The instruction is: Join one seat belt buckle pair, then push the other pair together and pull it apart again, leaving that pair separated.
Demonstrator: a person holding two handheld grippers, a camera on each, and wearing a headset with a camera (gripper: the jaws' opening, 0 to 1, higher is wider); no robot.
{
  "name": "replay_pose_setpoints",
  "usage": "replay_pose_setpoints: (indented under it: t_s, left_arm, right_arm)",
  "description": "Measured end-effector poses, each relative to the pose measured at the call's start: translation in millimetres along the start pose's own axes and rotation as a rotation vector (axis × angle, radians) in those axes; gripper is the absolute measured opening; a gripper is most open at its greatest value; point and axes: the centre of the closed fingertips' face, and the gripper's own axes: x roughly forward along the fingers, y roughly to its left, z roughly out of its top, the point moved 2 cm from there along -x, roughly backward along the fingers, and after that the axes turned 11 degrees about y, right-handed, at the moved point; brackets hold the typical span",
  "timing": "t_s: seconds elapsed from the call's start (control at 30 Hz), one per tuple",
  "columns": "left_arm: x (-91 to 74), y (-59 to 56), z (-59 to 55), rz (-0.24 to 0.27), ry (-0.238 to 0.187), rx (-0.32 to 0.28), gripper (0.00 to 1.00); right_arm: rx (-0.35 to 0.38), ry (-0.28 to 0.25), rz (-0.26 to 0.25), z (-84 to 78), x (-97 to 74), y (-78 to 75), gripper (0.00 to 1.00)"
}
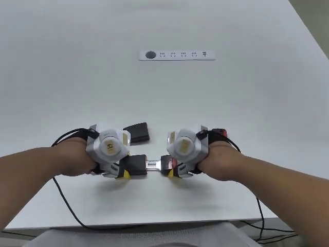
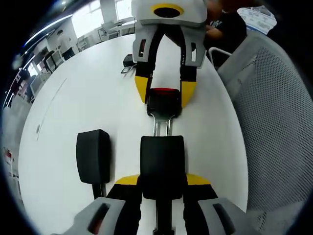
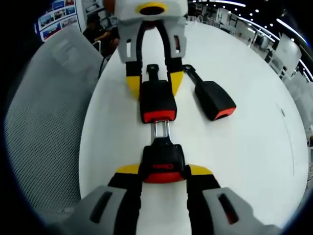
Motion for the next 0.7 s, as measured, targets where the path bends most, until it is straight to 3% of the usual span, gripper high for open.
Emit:
replay_pose_setpoints:
  t_s: [0.4,0.7]
  left_arm:
    - [0.4,-0.8,1.6,0.001,0.018,0.021,0.33]
    - [0.6,-0.9,2.0,-0.002,0.032,0.033,0.33]
  right_arm:
    - [-0.053,-0.012,-0.02,10.8,1.1,3.2,0.36]
    - [-0.029,-0.024,-0.006,12.5,2.0,2.8,0.35]
